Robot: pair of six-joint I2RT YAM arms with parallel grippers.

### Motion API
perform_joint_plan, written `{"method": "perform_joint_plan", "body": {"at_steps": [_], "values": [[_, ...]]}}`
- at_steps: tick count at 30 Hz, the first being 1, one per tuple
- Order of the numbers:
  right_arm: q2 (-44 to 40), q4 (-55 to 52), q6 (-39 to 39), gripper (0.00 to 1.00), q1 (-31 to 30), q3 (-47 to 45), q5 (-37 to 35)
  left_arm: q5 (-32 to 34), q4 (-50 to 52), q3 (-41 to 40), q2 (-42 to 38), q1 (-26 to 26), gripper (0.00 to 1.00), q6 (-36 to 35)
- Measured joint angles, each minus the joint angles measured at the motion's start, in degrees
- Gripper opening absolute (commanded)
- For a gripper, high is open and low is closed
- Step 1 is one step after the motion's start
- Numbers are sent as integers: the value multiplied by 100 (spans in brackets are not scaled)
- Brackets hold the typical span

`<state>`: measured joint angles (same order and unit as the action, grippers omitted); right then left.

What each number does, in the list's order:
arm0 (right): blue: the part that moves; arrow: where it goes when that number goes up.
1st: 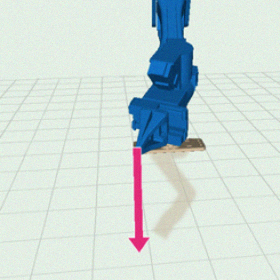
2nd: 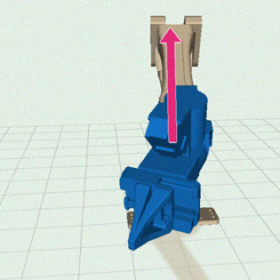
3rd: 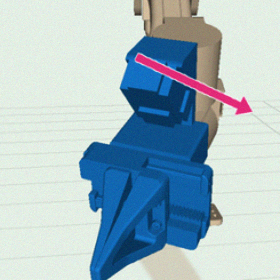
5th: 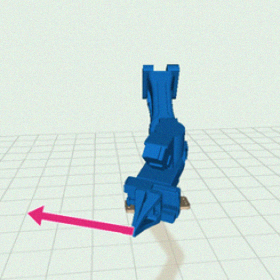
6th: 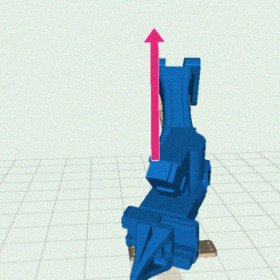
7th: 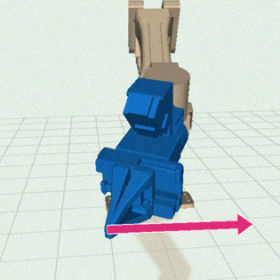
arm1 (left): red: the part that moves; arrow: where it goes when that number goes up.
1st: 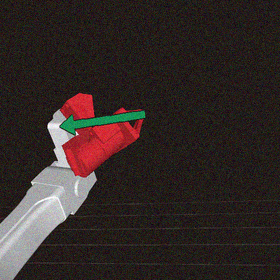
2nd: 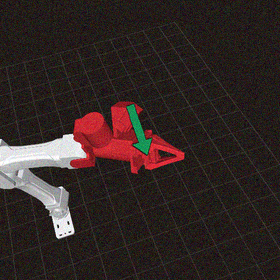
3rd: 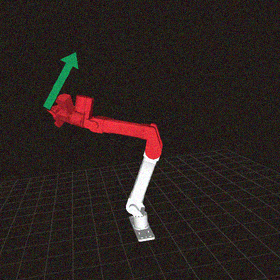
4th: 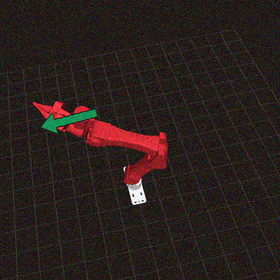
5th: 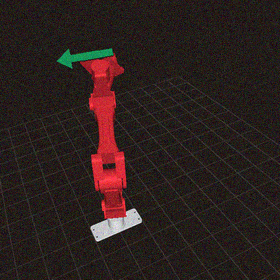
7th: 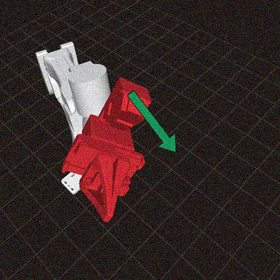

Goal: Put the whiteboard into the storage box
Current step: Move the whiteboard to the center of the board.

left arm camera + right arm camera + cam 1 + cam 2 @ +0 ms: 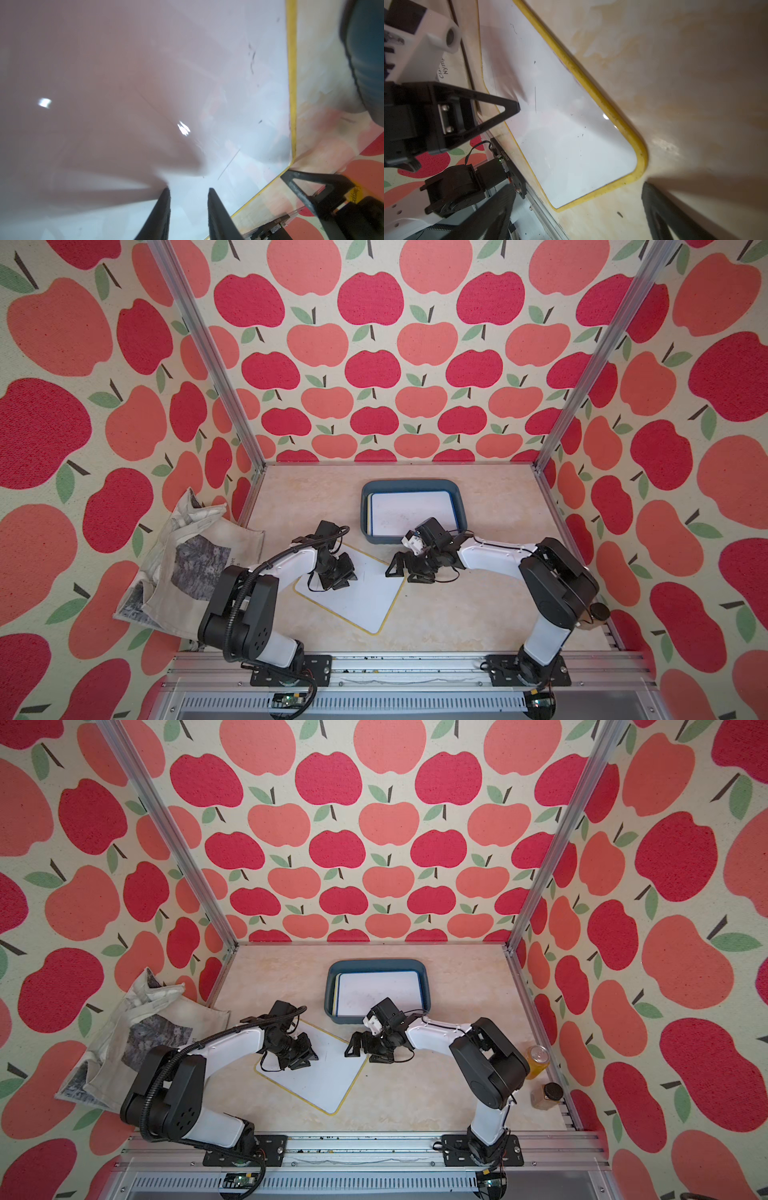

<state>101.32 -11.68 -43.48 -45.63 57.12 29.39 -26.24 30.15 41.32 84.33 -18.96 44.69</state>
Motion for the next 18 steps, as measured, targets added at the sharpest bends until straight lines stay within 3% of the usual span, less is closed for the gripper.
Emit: {"method": "perform_joint_plan", "body": {"at_steps": [6, 12, 18], "values": [[-249, -295, 186, 99, 79, 37, -258, 151, 350, -315, -758, 155, 34, 131], [-938, -431, 186, 99, -278, -315, -643, 509, 767, -122, -1491, 1532, 34, -87], [-1121, -289, -50, 99, -984, -566, -754, 841, 955, 304, -1174, 2378, 34, -448]]}}
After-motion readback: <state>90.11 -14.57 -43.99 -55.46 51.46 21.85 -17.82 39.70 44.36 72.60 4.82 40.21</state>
